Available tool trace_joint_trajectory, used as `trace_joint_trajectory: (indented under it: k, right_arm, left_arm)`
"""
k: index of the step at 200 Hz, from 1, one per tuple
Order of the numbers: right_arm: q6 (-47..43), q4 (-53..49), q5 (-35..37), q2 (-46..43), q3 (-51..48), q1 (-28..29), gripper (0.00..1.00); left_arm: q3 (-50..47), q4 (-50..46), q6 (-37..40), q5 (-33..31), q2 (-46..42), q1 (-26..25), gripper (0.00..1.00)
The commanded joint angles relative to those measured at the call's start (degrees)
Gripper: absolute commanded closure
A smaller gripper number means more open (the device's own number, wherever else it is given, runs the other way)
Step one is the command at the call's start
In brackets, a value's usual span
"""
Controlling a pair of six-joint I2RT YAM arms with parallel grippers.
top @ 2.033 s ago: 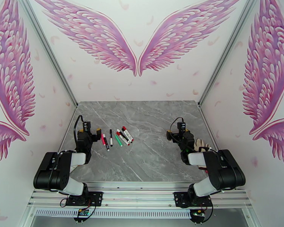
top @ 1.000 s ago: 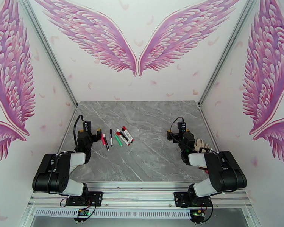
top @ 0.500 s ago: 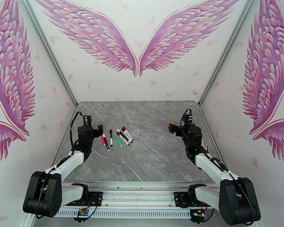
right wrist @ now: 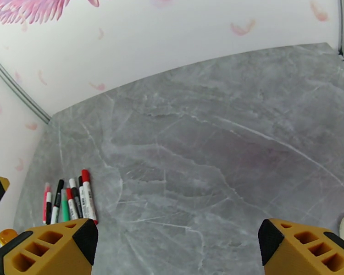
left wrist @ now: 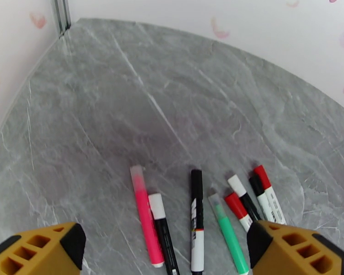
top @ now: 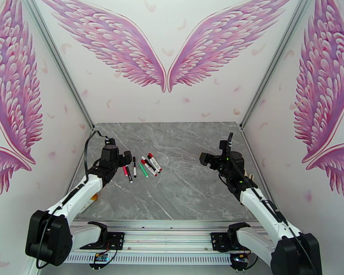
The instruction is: Open the pen caps
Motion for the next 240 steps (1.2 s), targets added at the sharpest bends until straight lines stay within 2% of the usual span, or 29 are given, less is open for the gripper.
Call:
trace_joint_trajectory:
  k: [1, 26, 58, 122, 146, 184, 203, 240]
  right_arm:
    - [3.2, -4.0, -5.0, -1.7, -1.6, 1.0, 0.01]
    - [3.4, -6.0, -7.1, -3.1, -1.6, 3.0, 0.01]
    - [3.6, -6.7, -8.7, -4.7, -2.7, 5.5, 0.01]
    - [5.8, -6.8, -10.3, -7.6, -6.1, 7.7, 0.01]
    - [5.8, -7.9, -9.7, -8.9, -7.2, 8.0, 0.01]
    - [6.0, -8.7, -9.3, -10.1, -8.3, 8.2, 0.01]
    - [6.1, -8.8, -9.2, -10.0, -8.5, 8.2, 0.01]
    - [6.6, -8.9, -9.7, -10.0, -8.4, 8.2, 0.01]
  left_arm:
    - [3.9, -9.3, -4.7, 3.9, 2.0, 0.1, 0.01]
    - [6.0, -13.4, -6.2, 6.7, 4.8, 0.1, 0.01]
    - [6.7, -14.1, -6.4, 8.5, 7.9, 0.7, 0.04]
    - [12.8, -18.4, -7.3, 14.8, 19.5, 3.1, 0.18]
    - [16.4, -21.9, -8.3, 12.8, 23.6, 3.1, 0.24]
    - [17.2, -23.7, -9.2, 7.5, 24.8, 3.1, 0.41]
    - [17.3, -24.2, -8.7, 6.2, 25.4, 3.3, 0.44]
    - [17.3, -23.2, -7.6, 7.4, 27.1, 3.9, 0.50]
